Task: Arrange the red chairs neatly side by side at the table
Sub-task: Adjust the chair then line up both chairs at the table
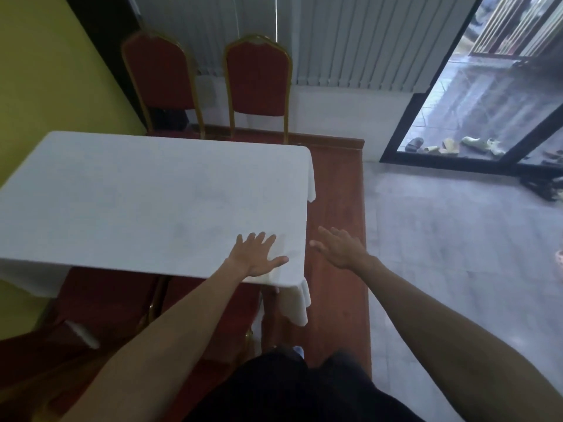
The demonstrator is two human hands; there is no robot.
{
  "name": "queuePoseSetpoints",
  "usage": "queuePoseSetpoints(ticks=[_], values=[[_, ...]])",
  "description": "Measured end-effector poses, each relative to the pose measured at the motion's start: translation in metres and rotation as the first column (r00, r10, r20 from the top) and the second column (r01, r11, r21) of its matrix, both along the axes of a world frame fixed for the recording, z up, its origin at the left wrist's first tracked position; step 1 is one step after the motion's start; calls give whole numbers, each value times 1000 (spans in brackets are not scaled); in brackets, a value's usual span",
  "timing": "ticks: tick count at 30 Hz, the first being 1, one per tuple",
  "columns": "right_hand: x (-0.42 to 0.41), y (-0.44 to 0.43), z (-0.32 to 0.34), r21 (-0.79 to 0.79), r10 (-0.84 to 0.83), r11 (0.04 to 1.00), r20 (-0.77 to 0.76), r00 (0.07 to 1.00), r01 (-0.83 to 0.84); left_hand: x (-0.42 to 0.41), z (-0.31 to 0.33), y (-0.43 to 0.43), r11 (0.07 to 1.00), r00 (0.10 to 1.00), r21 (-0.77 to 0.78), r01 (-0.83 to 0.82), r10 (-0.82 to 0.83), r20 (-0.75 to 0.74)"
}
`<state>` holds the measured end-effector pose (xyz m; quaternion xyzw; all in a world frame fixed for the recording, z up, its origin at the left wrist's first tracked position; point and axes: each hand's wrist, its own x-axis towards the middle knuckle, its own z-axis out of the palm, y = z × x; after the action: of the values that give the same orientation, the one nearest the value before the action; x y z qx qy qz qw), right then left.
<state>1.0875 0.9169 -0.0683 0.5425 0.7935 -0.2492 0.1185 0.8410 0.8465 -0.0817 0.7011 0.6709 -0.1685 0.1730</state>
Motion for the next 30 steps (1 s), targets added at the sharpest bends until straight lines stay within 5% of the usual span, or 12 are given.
queuePoseSetpoints(ticks=[11,30], values=[[16,201,14,84,134,987,0,991,-134,15,17,168,989,988,75,-126,131,-76],[16,549,58,169,480,858,69,874,-485,65,46,433,858,873,167,-486,485,49]])
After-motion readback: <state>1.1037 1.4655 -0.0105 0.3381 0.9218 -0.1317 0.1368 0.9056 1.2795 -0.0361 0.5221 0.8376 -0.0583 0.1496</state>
